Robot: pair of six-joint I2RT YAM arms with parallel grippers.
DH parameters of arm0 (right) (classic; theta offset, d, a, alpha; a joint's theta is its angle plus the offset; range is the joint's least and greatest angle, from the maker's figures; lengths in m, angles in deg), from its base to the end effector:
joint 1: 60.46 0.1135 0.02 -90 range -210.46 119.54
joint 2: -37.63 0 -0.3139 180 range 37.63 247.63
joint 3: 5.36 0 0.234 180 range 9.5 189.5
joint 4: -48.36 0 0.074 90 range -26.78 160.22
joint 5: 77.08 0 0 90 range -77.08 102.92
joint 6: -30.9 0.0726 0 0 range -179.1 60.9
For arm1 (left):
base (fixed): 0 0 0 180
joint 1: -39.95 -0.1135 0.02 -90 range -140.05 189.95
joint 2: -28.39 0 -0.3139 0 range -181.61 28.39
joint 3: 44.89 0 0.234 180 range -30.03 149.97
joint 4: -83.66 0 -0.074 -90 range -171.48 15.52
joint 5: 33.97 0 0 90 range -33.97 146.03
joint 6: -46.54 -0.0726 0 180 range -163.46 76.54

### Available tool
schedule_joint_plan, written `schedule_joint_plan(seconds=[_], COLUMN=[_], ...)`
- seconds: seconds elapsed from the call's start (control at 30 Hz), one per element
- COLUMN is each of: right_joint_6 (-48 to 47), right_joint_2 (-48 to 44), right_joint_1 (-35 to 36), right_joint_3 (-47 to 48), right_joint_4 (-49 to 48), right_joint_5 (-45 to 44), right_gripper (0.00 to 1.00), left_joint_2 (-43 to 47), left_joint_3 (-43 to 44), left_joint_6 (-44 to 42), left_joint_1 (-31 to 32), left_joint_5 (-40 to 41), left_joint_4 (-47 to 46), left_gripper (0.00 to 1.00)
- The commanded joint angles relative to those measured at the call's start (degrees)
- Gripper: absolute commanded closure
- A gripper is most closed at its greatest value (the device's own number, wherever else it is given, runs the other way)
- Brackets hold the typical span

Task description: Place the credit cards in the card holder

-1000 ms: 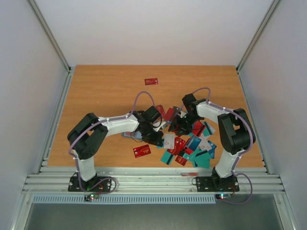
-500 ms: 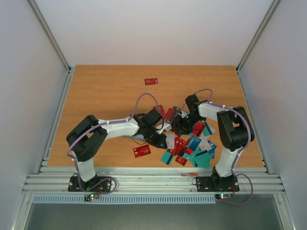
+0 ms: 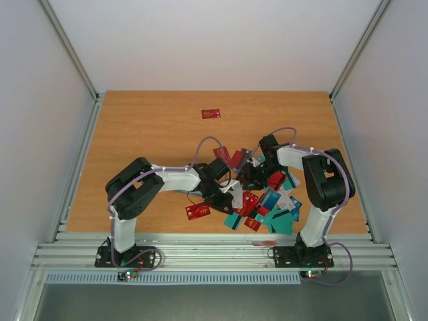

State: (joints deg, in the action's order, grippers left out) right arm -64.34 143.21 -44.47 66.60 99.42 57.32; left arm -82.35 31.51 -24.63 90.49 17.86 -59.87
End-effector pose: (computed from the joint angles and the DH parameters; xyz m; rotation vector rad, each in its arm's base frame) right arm 0.2848 0.1345 0.1610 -0.5866 2.8323 1.1876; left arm 0.1989 -0.3122 0.1513 -0.9327 -2.6780 1.0777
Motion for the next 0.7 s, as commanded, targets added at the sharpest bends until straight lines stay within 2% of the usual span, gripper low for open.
schedule_joint_plan(seconds=[0.0, 0.37, 0.67], right_joint_6=[-1.9, 1.1, 1.4], right_joint_2=[0.1, -6.1, -5.2], right_joint_1=[0.0, 0.0, 0.0], right_joint_3=[-3.3, -3.1, -1.2], right_joint_4=[0.7, -0.7, -0.3], right_joint_5=[-4.7, -5.7, -5.5], right_gripper=[0.48, 0.48, 0.47], left_joint_2=[-3.1, 7.2, 5.8], left_joint_3=[-0.5, -0.2, 0.6], left_joint_6=[-1.6, -3.4, -3.3], left_joint_1=[0.3, 0.3, 0.3], left_joint_5=[3.5, 3.8, 7.5], left_joint_4=[-0.3, 4.6, 5.1], left_gripper=[0.99, 0.95, 0.95])
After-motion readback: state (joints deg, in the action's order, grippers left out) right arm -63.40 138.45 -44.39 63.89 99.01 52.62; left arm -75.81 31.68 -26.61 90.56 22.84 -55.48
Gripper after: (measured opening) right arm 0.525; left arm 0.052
